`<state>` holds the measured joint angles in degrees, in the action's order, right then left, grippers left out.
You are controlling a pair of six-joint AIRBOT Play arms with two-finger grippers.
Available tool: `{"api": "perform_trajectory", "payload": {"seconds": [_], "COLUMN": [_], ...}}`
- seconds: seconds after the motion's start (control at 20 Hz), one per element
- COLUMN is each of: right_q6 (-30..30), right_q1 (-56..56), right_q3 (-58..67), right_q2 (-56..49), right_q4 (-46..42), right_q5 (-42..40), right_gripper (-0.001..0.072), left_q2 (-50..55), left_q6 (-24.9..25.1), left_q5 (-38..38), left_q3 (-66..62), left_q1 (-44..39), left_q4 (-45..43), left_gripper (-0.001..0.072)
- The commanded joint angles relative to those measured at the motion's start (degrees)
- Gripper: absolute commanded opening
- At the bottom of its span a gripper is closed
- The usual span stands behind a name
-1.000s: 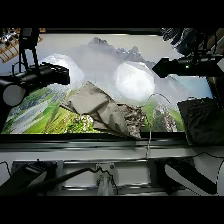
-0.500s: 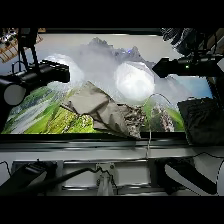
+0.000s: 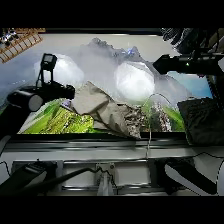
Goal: Fold the clothes and pants, and hang the long-sleeved shirts on hangers.
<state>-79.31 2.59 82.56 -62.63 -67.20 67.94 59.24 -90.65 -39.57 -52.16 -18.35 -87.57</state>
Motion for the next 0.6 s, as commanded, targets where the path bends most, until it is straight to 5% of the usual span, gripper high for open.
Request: {"api": "perform_trajectory", "payload": {"seconds": [0.0,0.15,0.35,0.55], "right_q6": [0.0,-0.1,-0.1,-0.1], "right_q1": [0.1,0.1,0.1,0.1], "right_q3": [0.1,0.0,0.0,0.0], "right_q2": [0.0,0.0,-0.2,-0.9], "right_q4": [0.6,2.4,2.9,2.9], "right_q5": [-4.0,-6.0,-4.3,0.3], "right_gripper": [0.0643,0.0643,0.0637,0.0637], "left_q2": [8.8,21.3,36.6,48.9], "left_q6": [1.3,8.4,8.6,5.2], "left_q5": [0.8,-3.2,-7.9,-15.9], "left_q3": [-2.0,-14.6,-31.7,-47.4], "left_q1": [1.0,1.1,2.9,2.3], "left_q4": [0.3,2.6,21.1,22.2], "left_gripper": [0.0587,0.0610,0.0609,0.0600]}}
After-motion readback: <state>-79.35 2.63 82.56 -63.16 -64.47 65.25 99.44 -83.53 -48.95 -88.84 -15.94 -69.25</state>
